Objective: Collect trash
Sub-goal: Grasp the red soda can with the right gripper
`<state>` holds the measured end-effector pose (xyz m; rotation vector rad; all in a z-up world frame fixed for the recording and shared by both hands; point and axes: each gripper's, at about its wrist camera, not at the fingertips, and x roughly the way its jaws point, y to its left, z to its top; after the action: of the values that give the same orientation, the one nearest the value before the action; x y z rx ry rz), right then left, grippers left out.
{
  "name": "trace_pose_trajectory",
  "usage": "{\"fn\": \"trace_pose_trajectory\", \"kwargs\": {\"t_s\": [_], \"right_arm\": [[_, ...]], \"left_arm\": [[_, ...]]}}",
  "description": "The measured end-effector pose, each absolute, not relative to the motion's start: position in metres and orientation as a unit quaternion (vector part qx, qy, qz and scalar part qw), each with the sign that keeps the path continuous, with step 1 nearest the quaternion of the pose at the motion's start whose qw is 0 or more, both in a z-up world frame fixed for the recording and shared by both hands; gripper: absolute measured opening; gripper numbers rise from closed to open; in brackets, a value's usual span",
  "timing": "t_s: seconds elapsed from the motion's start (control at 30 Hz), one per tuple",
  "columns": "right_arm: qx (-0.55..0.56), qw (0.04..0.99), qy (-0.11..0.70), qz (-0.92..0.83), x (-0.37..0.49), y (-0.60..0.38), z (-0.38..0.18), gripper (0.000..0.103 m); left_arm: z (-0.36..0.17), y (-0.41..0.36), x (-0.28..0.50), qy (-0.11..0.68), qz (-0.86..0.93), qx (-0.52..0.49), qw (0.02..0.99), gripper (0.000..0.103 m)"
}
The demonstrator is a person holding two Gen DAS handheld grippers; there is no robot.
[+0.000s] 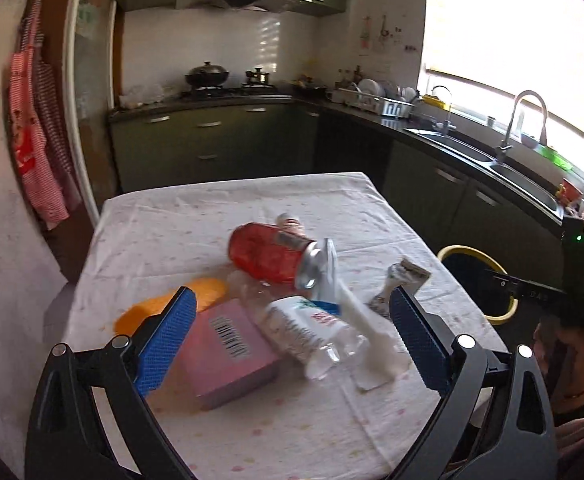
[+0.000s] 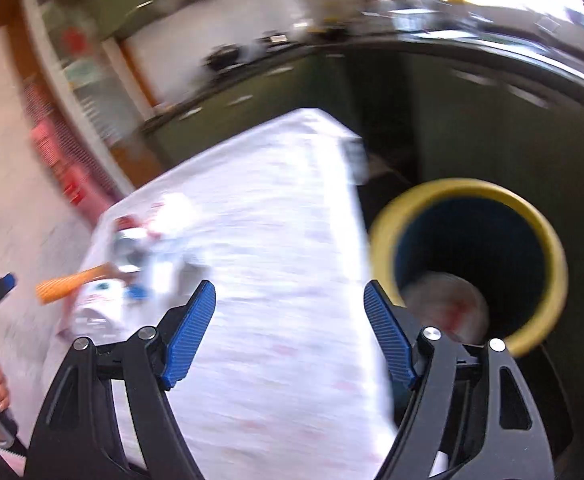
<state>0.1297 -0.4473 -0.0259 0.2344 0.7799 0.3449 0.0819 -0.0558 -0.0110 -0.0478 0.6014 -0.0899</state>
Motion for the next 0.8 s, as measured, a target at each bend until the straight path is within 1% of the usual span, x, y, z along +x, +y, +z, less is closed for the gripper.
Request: {"fn": "trace_pose_trajectory", "kwargs": {"t_s": [0.13, 0.23, 0.43, 0.57, 0.63, 0.67, 0.73, 0.8], "right_arm": [[0.053, 0.883, 0.380, 0.270, 0.152, -0.373, -0.007, 0.072], [-0.006, 0.868, 0.379, 0.321, 0.174, -0.325, 0.004, 0.072], [-0.106, 0.820, 0.408, 0.386, 0.216, -0.246, 0.005, 0.069], [-0.158, 0.793, 0.445, 0.386, 0.239, -0.213, -0.006, 0.067], [-0.179, 0.776, 0.469, 0.383, 0.251, -0.196, -0.014, 0.064], [-0.183, 0.768, 0.480, 0.381, 0.256, -0.191, -0.018, 0.063], [-0.188, 0.750, 0.514, 0.372, 0.267, -0.183, -0.029, 0.057], [-0.188, 0.735, 0.535, 0.371, 0.271, -0.180, -0.037, 0.056]], "left_arm": [[-0.015, -0.025, 0.076, 0.295, -0.039, -0.053, 0.953, 0.096], [-0.020, -0.015, 0.074, 0.294, -0.034, -0.061, 0.953, 0.095], [-0.029, 0.010, 0.066, 0.297, -0.023, -0.080, 0.951, 0.096], [-0.031, 0.018, 0.065, 0.297, -0.021, -0.093, 0.950, 0.096], [-0.032, 0.021, 0.065, 0.297, -0.022, -0.094, 0.950, 0.096], [-0.033, 0.023, 0.065, 0.298, -0.023, -0.096, 0.949, 0.096], [-0.035, 0.026, 0.066, 0.300, -0.025, -0.099, 0.949, 0.096], [-0.038, 0.030, 0.066, 0.303, -0.027, -0.105, 0.947, 0.096]]}}
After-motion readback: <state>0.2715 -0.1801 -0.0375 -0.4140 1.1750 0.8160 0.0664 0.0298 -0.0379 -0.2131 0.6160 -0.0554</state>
